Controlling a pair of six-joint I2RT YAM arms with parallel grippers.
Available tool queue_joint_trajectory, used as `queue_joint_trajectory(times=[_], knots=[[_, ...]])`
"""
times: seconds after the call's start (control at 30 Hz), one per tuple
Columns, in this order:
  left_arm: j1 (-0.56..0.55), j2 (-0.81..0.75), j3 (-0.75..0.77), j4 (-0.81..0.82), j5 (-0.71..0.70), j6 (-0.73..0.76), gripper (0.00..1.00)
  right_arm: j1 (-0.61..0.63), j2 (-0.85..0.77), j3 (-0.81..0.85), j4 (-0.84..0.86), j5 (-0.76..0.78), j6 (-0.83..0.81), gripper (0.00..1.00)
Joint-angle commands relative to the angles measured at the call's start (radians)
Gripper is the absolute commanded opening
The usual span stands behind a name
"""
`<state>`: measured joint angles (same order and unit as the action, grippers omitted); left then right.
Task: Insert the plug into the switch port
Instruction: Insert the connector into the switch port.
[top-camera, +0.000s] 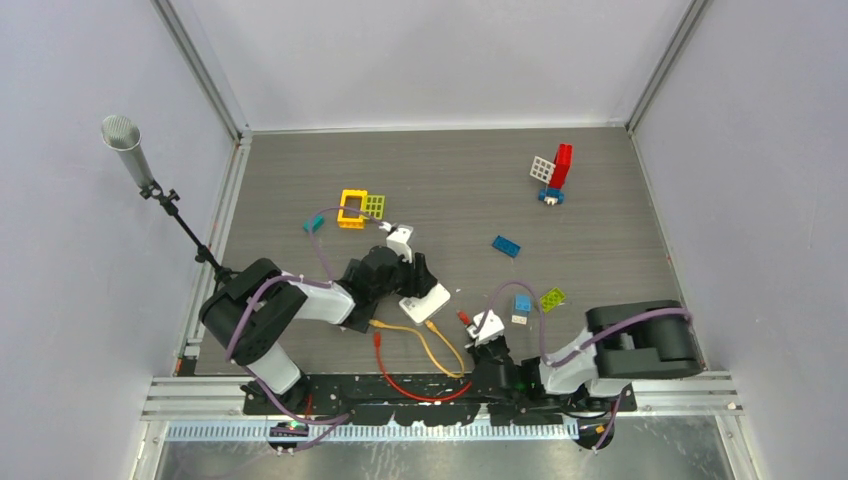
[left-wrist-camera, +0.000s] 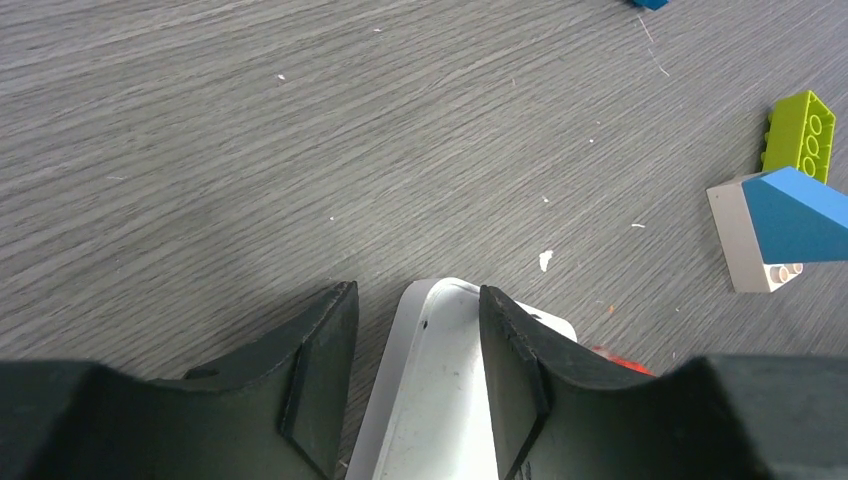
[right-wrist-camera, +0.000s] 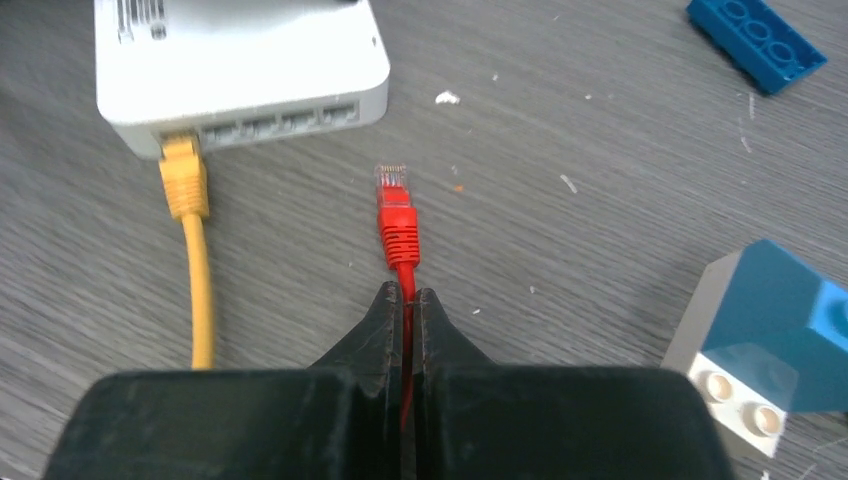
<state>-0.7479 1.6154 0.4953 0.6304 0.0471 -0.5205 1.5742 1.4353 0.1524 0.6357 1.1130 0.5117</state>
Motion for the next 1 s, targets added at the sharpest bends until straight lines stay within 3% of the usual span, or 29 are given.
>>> queue_joint_trajectory(times=[0.0, 0.27, 0.7, 0.97], knots=[[-0.002, 0.030, -0.007, -0.113, -0.032, 0.015, 0.48, -0.015, 0.169, -0.021, 0.391, -0.079, -0.223, 0.00], [-0.002, -0.005, -0.039, -0.133, -0.039, -0.001, 0.48, -0.033, 0.415, -0.014, 0.749, -0.167, -0.350, 0.00], [-0.002, -0.006, -0.051, -0.118, -0.038, -0.007, 0.48, -0.032, 0.396, 0.014, 0.678, -0.147, -0.373, 0.00], [-0.003, -0.008, -0.052, -0.124, -0.039, -0.010, 0.47, -0.022, 0.342, 0.063, 0.612, -0.110, -0.473, 0.01]])
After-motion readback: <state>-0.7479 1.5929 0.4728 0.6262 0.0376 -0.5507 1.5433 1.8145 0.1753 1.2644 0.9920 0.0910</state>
